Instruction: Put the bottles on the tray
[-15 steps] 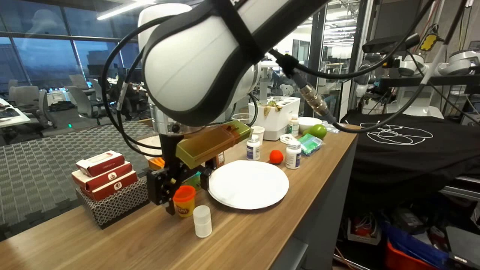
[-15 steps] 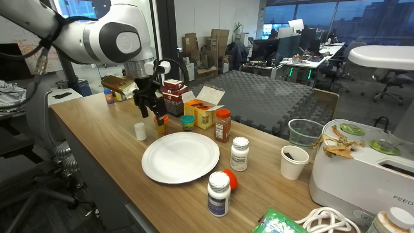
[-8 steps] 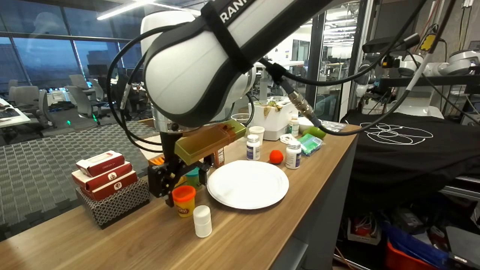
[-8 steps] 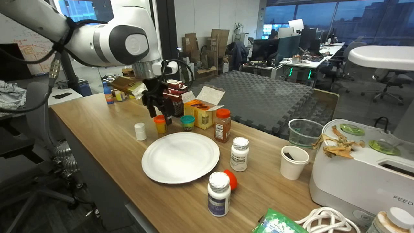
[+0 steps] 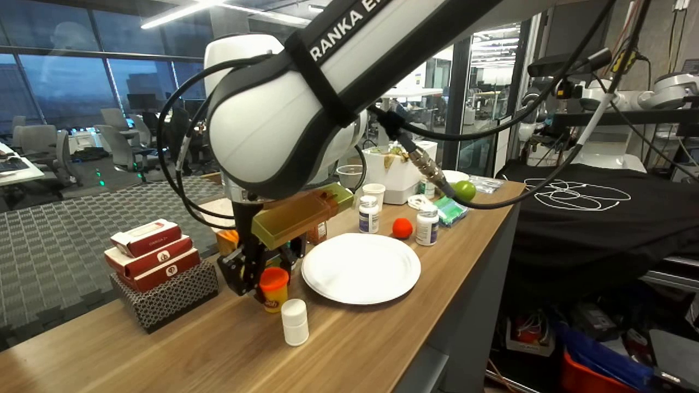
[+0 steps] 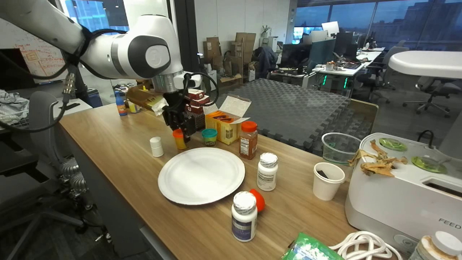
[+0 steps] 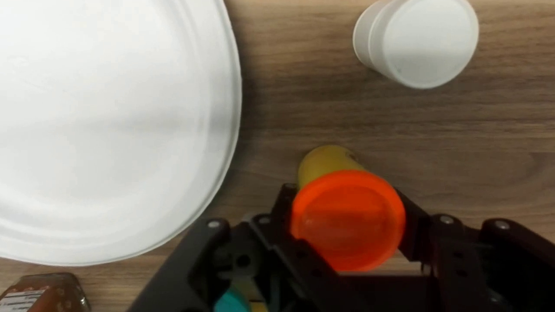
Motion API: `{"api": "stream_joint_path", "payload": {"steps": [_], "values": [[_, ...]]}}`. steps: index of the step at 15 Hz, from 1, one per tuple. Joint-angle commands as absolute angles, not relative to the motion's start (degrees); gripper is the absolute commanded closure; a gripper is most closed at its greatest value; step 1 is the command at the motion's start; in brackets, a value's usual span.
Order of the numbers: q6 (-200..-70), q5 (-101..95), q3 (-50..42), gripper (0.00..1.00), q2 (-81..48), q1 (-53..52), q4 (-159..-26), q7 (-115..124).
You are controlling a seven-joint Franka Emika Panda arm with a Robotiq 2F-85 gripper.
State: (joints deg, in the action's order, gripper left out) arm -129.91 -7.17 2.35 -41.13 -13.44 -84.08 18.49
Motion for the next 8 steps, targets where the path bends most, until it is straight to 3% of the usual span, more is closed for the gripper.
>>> {"api": "stream_joint_path", "payload": {"steps": [1, 8], "values": [[-130.3, -5.5, 2.6, 0.76, -40.5, -13.6, -83.7, 17.4], [-130.2, -7.2, 1.7, 0.76, -30.7, -15.0, -91.9, 19.6]]}}
